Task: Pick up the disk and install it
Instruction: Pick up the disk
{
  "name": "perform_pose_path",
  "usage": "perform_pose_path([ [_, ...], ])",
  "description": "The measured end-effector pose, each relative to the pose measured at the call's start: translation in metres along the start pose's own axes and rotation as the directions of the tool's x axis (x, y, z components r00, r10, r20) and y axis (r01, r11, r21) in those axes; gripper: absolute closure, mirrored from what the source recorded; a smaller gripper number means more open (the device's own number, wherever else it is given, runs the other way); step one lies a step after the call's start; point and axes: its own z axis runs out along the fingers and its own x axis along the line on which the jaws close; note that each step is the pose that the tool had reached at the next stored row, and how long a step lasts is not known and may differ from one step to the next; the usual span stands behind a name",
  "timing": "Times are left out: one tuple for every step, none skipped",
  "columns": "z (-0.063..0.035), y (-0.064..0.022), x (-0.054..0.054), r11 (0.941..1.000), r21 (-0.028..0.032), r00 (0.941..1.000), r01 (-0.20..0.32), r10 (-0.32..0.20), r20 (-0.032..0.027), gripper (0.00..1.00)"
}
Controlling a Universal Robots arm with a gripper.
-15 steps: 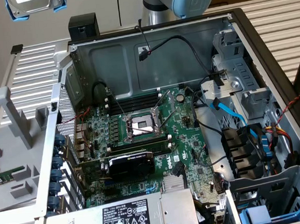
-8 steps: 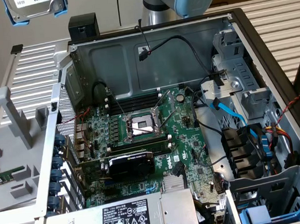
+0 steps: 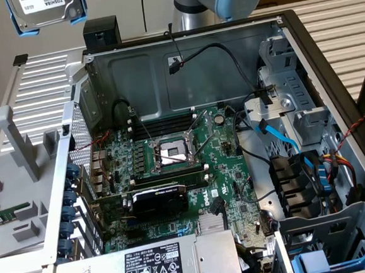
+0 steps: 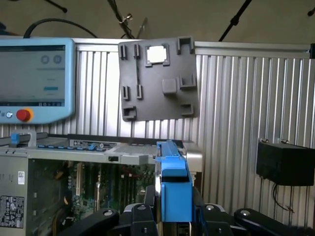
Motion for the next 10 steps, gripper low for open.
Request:
perform_pose_path([
  [0.0001, -0.0019, 0.001, 1.0, 0.0, 1.0, 0.0, 0.0, 0.0, 0.63],
  [0.0002, -0.004, 0.002, 1.0, 0.0, 1.0, 0.0, 0.0, 0.0, 0.63],
  [0.0002, -0.0062, 0.003, 1.0, -0.0001, 1.0, 0.0, 0.0, 0.0, 0.63],
  [0.0002, -0.0085, 0.004, 1.0, -0.0001, 1.0, 0.0, 0.0, 0.0, 0.63],
  [0.0003, -0.011, 0.004, 1.0, 0.0, 1.0, 0.0, 0.0, 0.0, 0.63],
  [0.0004, -0.0138, 0.005, 1.0, 0.0, 1.0, 0.0, 0.0, 0.0, 0.63],
  [0.0004, -0.0168, 0.006, 1.0, -0.0001, 1.0, 0.0, 0.0, 0.0, 0.63],
  [0.0005, -0.0197, 0.006, 1.0, 0.0, 1.0, 0.0, 0.0, 0.0, 0.63],
  [0.0006, -0.0227, 0.007, 1.0, 0.0, 1.0, 0.0, 0.0, 0.0, 0.63],
  [0.0007, -0.0256, 0.008, 1.0, 0.0, 1.0, 0.0, 0.0, 0.0001, 0.63],
])
